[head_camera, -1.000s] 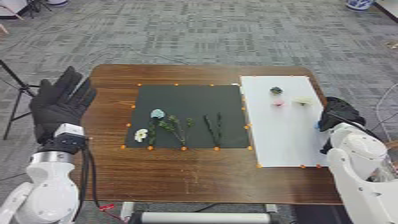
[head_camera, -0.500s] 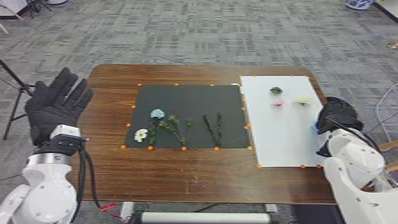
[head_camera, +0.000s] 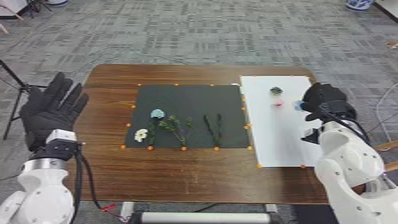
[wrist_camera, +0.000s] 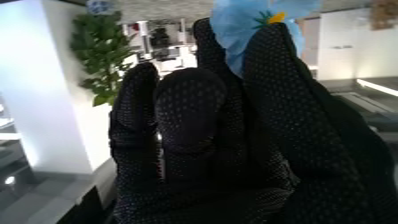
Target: Arrange flowers
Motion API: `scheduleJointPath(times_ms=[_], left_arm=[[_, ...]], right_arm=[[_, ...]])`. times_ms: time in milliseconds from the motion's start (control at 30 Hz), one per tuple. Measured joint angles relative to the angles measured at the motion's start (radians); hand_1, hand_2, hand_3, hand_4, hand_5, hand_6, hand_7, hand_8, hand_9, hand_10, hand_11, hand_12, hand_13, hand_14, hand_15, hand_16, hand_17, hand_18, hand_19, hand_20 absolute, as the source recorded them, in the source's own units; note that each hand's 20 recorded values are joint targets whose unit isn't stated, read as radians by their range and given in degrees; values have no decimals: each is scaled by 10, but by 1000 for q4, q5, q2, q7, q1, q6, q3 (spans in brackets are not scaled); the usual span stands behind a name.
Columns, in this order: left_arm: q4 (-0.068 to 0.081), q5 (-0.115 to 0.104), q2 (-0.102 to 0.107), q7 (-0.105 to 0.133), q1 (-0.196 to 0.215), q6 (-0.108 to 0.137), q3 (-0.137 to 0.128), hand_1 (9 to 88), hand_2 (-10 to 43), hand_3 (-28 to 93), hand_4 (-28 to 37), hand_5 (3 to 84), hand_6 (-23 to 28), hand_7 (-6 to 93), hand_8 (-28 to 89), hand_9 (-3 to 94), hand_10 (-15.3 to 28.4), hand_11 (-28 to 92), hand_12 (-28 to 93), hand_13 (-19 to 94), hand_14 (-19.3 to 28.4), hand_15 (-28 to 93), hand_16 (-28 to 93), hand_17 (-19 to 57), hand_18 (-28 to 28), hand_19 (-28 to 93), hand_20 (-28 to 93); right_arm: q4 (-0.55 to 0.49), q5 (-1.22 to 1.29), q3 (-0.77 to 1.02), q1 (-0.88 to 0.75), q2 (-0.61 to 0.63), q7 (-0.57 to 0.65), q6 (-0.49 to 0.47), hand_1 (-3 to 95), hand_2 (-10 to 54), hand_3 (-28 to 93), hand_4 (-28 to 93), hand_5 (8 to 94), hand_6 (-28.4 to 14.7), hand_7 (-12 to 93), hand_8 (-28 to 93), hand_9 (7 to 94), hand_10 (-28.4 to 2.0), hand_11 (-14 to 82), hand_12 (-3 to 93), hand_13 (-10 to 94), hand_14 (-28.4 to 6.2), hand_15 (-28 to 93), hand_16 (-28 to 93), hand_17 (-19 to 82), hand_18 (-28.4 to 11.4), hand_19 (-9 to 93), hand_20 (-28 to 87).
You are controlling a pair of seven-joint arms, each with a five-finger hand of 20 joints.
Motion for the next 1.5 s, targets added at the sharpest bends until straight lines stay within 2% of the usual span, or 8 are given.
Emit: scheduleJointPath(times_ms=[233, 433, 533, 767, 900, 967, 1100, 1500], left_arm=[[0, 0, -10, -1, 8, 0, 0, 238, 176, 664, -283, 389, 74, 109, -102, 305, 128, 157, 54, 238, 138, 177, -33, -64, 139, 336, 76], [0, -2, -31, -4, 18, 2, -5, 326, 206, 442, -283, 391, 73, 108, -103, 307, 128, 157, 52, 237, 139, 179, -33, -64, 139, 337, 78], [0, -3, -41, -5, 30, 4, -9, 349, 210, 389, -283, 392, 74, 107, -101, 307, 130, 155, 53, 236, 140, 180, -33, -65, 140, 338, 78], [-5, -4, -49, -5, 60, 11, -21, 314, 202, 458, -283, 392, 75, 104, -100, 308, 130, 154, 53, 237, 140, 181, -34, -65, 139, 339, 77], [-6, -3, -49, -6, 63, 11, -20, 309, 201, 471, -283, 392, 75, 104, -99, 308, 130, 154, 54, 237, 140, 181, -34, -65, 140, 339, 77], [-6, -2, -49, -8, 61, 11, -17, 275, 196, 541, -283, 392, 76, 104, -99, 308, 130, 154, 54, 237, 139, 181, -34, -66, 140, 340, 77], [-6, 0, -48, -17, 56, 11, -13, 247, 188, 616, -283, 392, 76, 107, -100, 308, 129, 157, 54, 237, 139, 182, -35, -66, 139, 341, 77], [0, 10, -45, -48, 38, 12, -7, 237, 165, 648, -283, 390, 76, 107, -101, 306, 129, 158, 52, 235, 138, 185, -37, -67, 139, 342, 75]], right_arm=[[41, 14, -134, 88, -106, -64, 0, 577, -69, 673, -283, 757, 6, 276, 12, 802, -83, 65, 252, 753, -63, 666, 294, 386, -195, 783, 320], [116, 12, -281, 193, -191, -139, -6, 576, -70, 674, -283, 757, 6, 277, 11, 799, -84, 67, 249, 751, -63, 663, 296, 384, -195, 781, 320], [153, 3, -335, 241, -230, -179, -17, 575, -70, 676, -283, 758, 7, 277, 9, 799, -84, 68, 248, 751, -63, 662, 295, 383, -195, 780, 321], [295, -93, -406, 348, -331, -287, -48, 575, -71, 676, -283, 758, 6, 276, 4, 798, -84, 69, 249, 750, -63, 661, 296, 382, -194, 777, 322], [414, -121, -395, 398, -425, -288, -81, 574, -71, 678, -283, 757, 7, 278, 2, 796, -85, 69, 248, 749, -64, 660, 297, 382, -194, 776, 322], [453, -132, -393, 410, -463, -288, -92, 573, -73, 681, -283, 756, 8, 279, 0, 795, -85, 70, 248, 748, -64, 659, 297, 382, -195, 776, 323], [452, -163, -420, 407, -493, -279, -107, 572, -74, 685, -283, 757, 6, 278, -4, 789, -88, 70, 245, 748, -65, 658, 297, 381, -197, 776, 323], [425, -207, -467, 354, -516, -245, -112, 565, -82, 695, -277, 748, 0, 267, -7, 777, -90, 77, 240, 750, -66, 654, 295, 383, -202, 777, 320]])
